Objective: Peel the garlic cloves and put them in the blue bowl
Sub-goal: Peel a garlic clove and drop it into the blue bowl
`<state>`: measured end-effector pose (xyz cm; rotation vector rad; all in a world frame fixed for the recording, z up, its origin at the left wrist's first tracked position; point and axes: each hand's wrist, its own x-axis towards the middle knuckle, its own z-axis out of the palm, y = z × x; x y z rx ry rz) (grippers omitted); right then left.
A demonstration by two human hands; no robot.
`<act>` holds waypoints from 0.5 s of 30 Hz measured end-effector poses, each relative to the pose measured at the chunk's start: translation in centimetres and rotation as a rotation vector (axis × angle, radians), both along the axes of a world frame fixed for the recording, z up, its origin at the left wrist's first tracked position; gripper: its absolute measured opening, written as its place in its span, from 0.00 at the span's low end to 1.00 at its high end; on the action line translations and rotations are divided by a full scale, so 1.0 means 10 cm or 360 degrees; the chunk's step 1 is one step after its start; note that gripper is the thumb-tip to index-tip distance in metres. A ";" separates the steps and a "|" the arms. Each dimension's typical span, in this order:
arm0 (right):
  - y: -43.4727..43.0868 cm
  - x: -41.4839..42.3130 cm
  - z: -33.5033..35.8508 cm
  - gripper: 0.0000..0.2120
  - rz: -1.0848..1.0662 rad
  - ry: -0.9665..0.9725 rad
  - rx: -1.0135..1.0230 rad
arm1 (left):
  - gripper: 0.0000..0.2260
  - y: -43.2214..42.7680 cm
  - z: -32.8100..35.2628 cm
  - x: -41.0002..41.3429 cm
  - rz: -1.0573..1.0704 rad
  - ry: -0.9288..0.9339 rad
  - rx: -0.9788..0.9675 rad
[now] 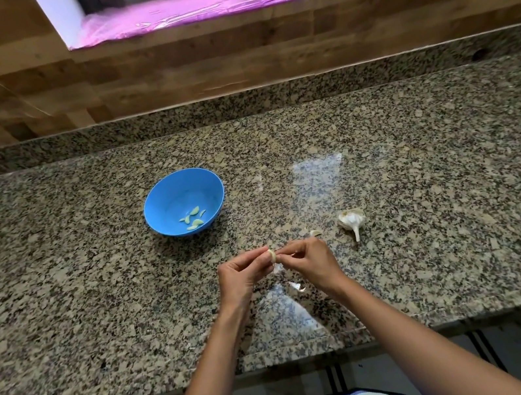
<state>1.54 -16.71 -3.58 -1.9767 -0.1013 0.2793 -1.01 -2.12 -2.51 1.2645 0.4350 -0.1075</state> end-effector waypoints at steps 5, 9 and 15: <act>-0.01 -0.02 0.01 0.09 -0.0083 0.0029 0.0069 | 0.08 -0.02 0.03 0.00 -0.0016 -0.0015 -0.0064; -0.03 -0.01 0.09 0.02 -0.0071 0.0265 0.0377 | 0.10 0.01 0.01 0.02 0.0028 0.0061 -0.0321; -0.02 -0.01 0.07 0.13 0.0052 0.0239 0.0340 | 0.07 0.02 0.00 0.03 -0.0028 0.0062 -0.0128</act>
